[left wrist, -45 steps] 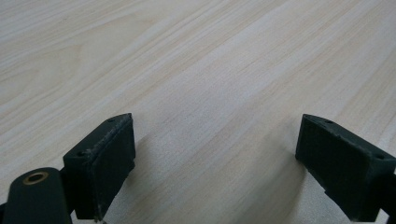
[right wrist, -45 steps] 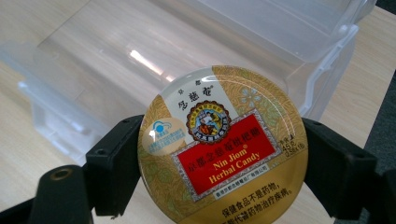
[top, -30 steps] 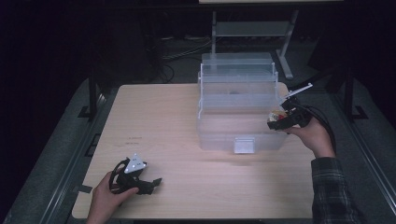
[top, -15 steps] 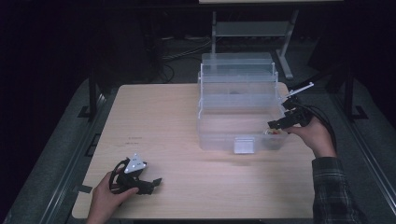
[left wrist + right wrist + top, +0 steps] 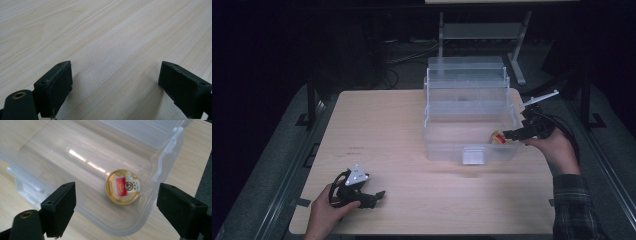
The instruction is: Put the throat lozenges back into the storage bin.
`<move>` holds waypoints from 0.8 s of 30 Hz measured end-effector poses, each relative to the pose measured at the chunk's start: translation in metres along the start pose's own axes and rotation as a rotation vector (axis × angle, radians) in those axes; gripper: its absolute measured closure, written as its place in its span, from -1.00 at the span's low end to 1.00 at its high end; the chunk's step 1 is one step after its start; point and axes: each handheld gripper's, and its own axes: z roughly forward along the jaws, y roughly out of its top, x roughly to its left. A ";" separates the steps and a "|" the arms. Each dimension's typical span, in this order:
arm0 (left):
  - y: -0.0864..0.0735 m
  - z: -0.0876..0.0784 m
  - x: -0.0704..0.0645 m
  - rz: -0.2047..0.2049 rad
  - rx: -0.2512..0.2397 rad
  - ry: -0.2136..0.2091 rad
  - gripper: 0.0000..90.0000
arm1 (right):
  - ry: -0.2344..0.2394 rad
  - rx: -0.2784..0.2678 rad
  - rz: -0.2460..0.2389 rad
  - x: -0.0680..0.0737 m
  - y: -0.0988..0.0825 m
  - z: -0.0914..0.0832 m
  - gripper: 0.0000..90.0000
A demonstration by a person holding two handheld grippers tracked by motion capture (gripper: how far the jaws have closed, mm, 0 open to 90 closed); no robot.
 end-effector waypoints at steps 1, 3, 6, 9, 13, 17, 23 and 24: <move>0.000 0.000 0.000 0.000 0.000 0.000 -0.75 | 0.000 0.000 0.000 0.000 0.000 0.000 -0.66; 0.000 0.000 0.000 0.000 0.000 0.000 -0.75 | 0.000 -0.003 0.002 0.000 -0.005 -0.003 -0.70; 0.000 0.000 0.000 0.000 0.000 0.000 -0.75 | -0.003 -0.007 0.005 0.000 -0.009 -0.006 -0.76; 0.000 0.000 0.000 -0.001 0.000 0.000 -0.75 | -0.004 -0.010 0.002 0.000 -0.012 -0.007 -0.79; 0.001 0.001 0.000 -0.003 0.002 0.002 -0.75 | -0.009 -0.016 0.001 0.001 -0.019 -0.009 -0.84; 0.001 0.001 0.000 -0.004 0.000 0.003 -0.75 | -0.010 -0.018 0.011 0.003 -0.032 -0.012 -0.92; 0.001 0.001 0.000 -0.003 0.000 0.003 -0.76 | -0.008 -0.020 0.022 0.004 -0.045 -0.012 -0.93; 0.001 0.001 0.000 -0.003 0.000 0.003 -0.75 | -0.007 -0.019 0.025 0.004 -0.051 -0.012 -0.93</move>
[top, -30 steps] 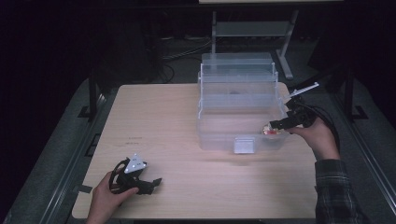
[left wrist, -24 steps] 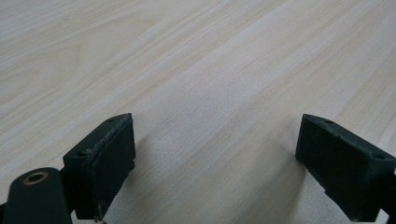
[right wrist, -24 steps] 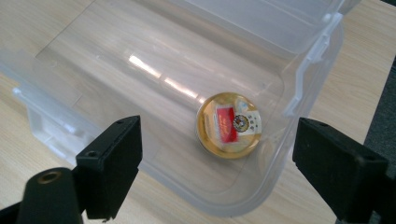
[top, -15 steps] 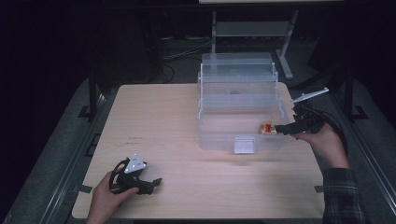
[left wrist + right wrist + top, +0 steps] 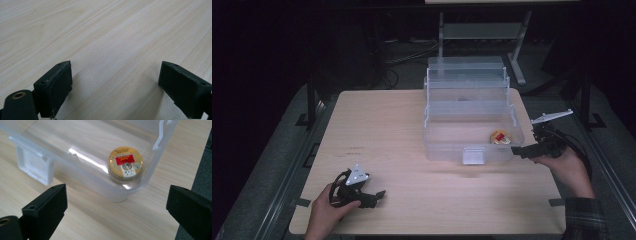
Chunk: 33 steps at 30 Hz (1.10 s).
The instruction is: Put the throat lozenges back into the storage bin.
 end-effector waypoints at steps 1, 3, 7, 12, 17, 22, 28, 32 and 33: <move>0.000 0.000 0.000 0.001 0.000 0.000 -0.75 | -0.001 -0.002 -0.001 0.000 -0.003 0.000 -0.93; 0.000 0.000 0.000 0.002 0.000 0.000 -0.75 | 0.002 -0.013 0.001 0.001 -0.008 0.000 -0.93; 0.000 0.000 0.000 0.002 0.000 0.001 -0.75 | -0.003 -0.027 0.005 0.002 -0.015 0.000 -0.93; 0.000 0.000 0.000 0.000 0.000 0.000 -0.75 | -0.005 -0.044 0.004 0.004 -0.030 0.004 -0.93; 0.000 0.000 0.000 0.000 -0.003 0.000 -0.75 | -0.006 -0.056 0.018 0.004 -0.041 0.009 -0.93; 0.000 0.000 0.000 0.000 -0.003 0.000 -0.75 | -0.011 -0.048 0.032 0.005 -0.058 0.019 -0.93; 0.000 0.000 0.000 0.000 -0.003 0.000 -0.75 | -0.036 -0.025 0.026 0.009 -0.070 0.029 -0.96; 0.000 0.000 0.000 0.000 -0.003 0.001 -0.75 | -0.037 -0.019 0.025 0.010 -0.078 0.034 -0.98; 0.000 0.000 0.000 0.001 -0.002 0.000 -0.75 | -0.034 -0.021 0.026 0.010 -0.081 0.035 -0.98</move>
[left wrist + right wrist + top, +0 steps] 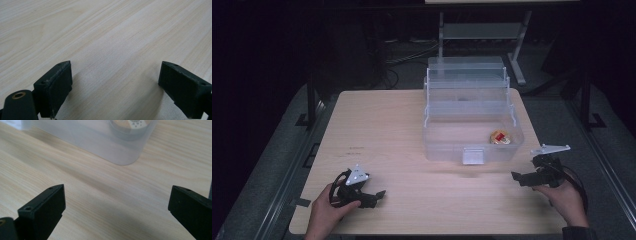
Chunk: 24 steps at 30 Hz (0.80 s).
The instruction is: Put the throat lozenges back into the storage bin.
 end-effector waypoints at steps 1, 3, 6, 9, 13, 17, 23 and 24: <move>0.000 0.000 0.000 0.000 0.000 0.000 -0.75 | 0.002 -0.005 0.004 0.000 -0.002 0.001 -0.98; 0.000 0.000 0.000 0.002 0.001 0.001 -0.75 | 0.001 -0.005 0.011 0.000 -0.007 0.003 -0.98; 0.000 0.000 0.000 -0.001 0.002 0.000 -0.75 | -0.004 -0.011 0.014 0.001 -0.013 0.005 -0.98; 0.000 0.000 0.000 0.002 0.002 0.001 -0.75 | -0.008 -0.021 0.016 0.003 -0.018 0.006 -0.98; 0.000 0.000 0.000 0.002 0.002 0.001 -0.75 | -0.009 -0.026 0.017 0.005 -0.025 0.008 -0.98; 0.000 0.000 0.000 0.002 0.002 0.001 -0.75 | -0.005 -0.030 0.016 0.006 -0.030 0.012 -0.98; 0.000 0.000 0.000 0.002 0.002 0.001 -0.75 | -0.007 -0.039 0.008 0.010 -0.039 0.018 -1.00; 0.000 0.000 0.000 0.002 0.002 0.001 -0.75 | -0.004 -0.046 0.009 0.010 -0.040 0.020 -1.00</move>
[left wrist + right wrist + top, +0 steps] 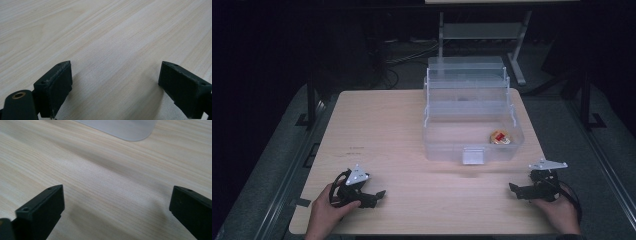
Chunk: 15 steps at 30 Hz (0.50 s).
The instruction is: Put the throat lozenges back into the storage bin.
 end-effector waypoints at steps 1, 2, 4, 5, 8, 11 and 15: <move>0.000 0.000 0.000 0.000 0.000 0.000 -0.75 | 0.001 -0.003 0.001 0.000 -0.002 0.001 -1.00; 0.000 0.000 0.000 0.000 0.000 0.000 -0.75 | 0.006 -0.006 0.005 0.000 -0.004 0.003 -1.00; 0.000 0.000 0.000 0.000 0.000 0.000 -0.75 | 0.002 -0.029 0.001 0.000 -0.006 0.003 -1.00; 0.000 0.000 0.000 0.000 0.000 0.000 -0.75 | 0.004 -0.035 0.001 0.000 -0.007 0.003 -1.00; 0.000 0.000 0.000 0.000 -0.001 0.000 -0.75 | 0.004 -0.055 -0.004 0.000 -0.009 0.003 -1.00; 0.000 0.000 0.000 0.000 -0.002 0.001 -0.75 | 0.005 -0.057 -0.003 0.000 -0.010 0.003 -1.00; 0.000 0.000 0.000 -0.001 -0.002 0.001 -0.75 | 0.005 -0.057 -0.003 0.000 -0.010 0.003 -1.00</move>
